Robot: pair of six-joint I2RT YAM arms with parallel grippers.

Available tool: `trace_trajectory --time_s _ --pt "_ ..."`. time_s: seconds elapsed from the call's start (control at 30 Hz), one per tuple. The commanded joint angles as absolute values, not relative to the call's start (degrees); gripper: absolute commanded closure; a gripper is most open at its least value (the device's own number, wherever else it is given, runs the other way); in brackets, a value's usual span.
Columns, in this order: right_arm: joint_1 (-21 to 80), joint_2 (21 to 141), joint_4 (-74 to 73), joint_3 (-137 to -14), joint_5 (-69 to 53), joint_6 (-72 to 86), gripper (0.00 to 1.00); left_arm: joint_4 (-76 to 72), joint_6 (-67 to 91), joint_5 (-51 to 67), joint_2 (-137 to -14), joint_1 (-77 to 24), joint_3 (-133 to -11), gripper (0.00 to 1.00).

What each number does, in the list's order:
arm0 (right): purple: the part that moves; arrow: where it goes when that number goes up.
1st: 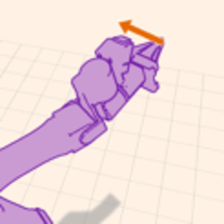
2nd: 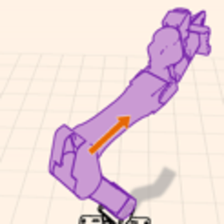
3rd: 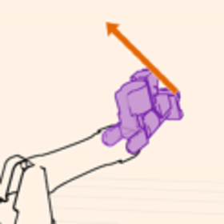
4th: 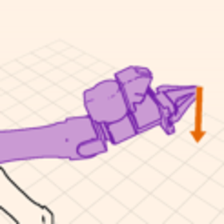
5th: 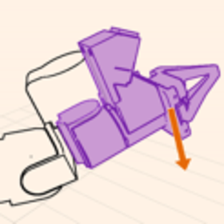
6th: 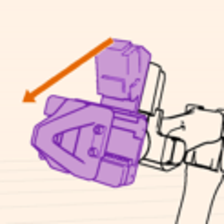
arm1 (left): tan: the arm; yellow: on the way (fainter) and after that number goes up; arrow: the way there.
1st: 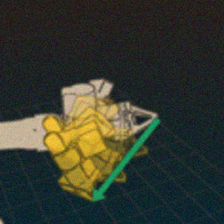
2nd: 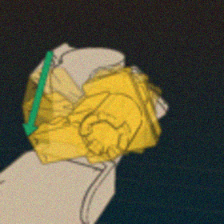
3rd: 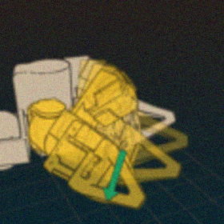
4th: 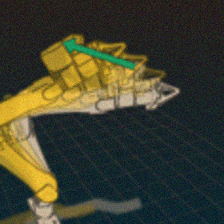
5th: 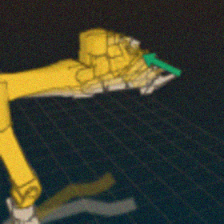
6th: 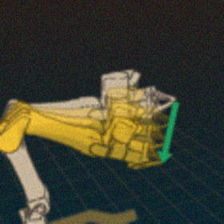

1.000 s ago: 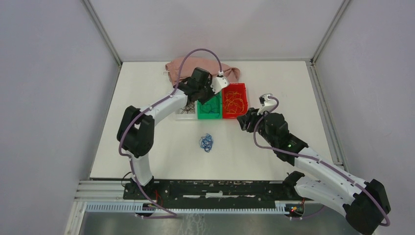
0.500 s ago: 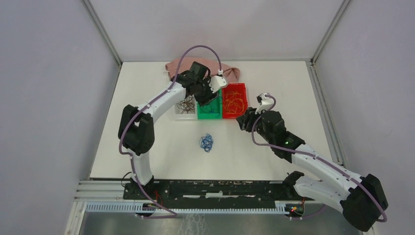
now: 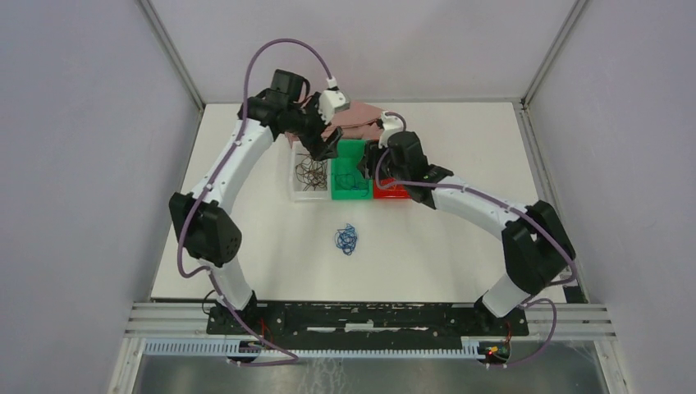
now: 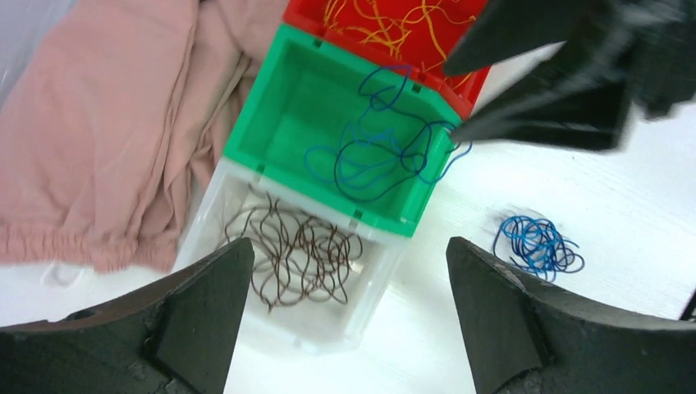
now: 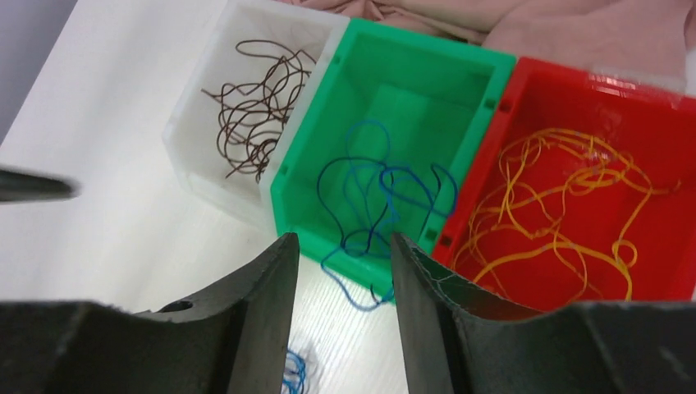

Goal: Untangle the cables
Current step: Place the cable in the bin.

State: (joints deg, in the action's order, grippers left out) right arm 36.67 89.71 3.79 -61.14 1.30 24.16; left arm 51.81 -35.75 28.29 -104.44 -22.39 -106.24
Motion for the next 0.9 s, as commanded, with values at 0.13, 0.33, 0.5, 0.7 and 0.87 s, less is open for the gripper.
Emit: trace_trajectory --time_s 0.13,0.33,0.5,0.7,0.87 --pt "36.12 104.91 3.29 -74.60 0.73 20.45 0.61 49.77 -28.65 34.95 -92.64 -19.32 -96.72 0.04" --pt "36.12 112.37 2.94 -79.81 -0.08 22.10 0.68 47.81 -26.37 34.10 -90.17 -19.34 -95.07 0.01" --pt "36.12 116.64 1.26 -84.63 -2.48 23.18 0.69 47.39 -25.78 33.05 -88.46 -19.30 -94.25 0.01" --pt "36.12 119.44 -1.24 -90.87 -5.27 23.22 0.65 45.38 -23.86 31.99 -86.35 -19.33 -92.45 0.01" --pt "36.12 114.16 -1.59 -90.62 -5.36 20.75 0.45 45.11 -22.90 28.80 -84.70 -19.36 -91.25 0.01"
